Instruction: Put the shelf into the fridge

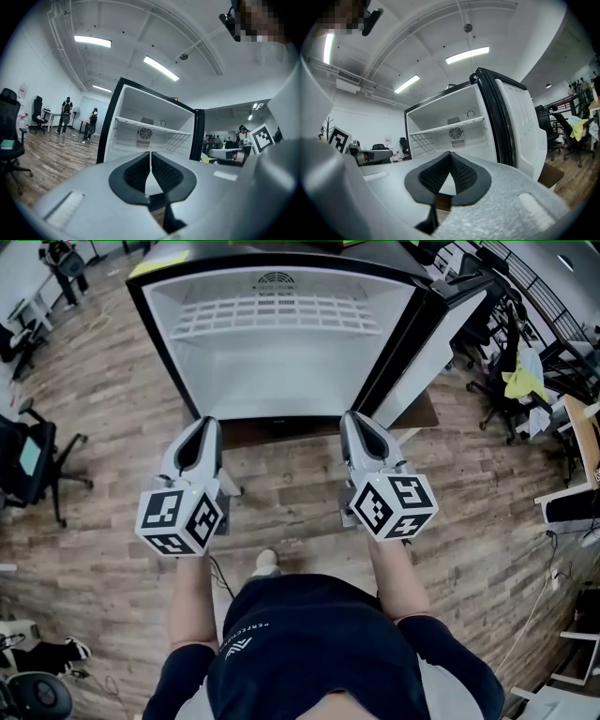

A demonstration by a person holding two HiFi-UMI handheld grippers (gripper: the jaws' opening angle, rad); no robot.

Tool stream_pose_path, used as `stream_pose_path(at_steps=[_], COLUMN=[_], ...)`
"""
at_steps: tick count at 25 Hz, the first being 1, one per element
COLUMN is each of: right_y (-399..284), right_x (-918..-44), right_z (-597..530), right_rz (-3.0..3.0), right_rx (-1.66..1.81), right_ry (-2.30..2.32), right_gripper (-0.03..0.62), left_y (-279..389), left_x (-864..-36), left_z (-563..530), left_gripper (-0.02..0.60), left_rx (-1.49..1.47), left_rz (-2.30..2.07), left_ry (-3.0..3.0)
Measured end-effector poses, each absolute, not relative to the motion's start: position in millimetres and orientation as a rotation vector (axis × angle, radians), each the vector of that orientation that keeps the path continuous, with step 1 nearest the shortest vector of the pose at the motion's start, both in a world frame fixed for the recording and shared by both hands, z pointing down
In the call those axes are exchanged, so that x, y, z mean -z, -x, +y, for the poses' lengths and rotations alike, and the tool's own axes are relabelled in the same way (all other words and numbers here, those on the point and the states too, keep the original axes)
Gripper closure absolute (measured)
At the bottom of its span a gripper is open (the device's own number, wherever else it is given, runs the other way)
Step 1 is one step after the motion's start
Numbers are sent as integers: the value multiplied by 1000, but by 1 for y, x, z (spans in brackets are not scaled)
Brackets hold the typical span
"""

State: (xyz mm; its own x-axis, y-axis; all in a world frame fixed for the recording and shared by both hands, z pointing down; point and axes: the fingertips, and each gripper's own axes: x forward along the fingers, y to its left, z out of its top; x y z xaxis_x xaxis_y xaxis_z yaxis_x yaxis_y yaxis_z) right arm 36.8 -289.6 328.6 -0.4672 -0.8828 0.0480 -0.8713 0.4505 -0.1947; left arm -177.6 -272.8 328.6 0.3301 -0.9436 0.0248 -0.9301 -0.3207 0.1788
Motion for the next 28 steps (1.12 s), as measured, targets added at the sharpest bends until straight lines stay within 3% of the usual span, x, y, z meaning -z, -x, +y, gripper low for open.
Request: stream_pose_path(at_steps=[28], right_y=[-37], right_x=[-334], right_z=[-286], right_rz=[2631], right_rx=[314], right_ry=[1582], right_gripper=[592], left_y=[177], left_x=[-332], left_z=[-267], left_gripper=[572], left_rx=[91], left_rz=[-1719], left_ry=[-2418])
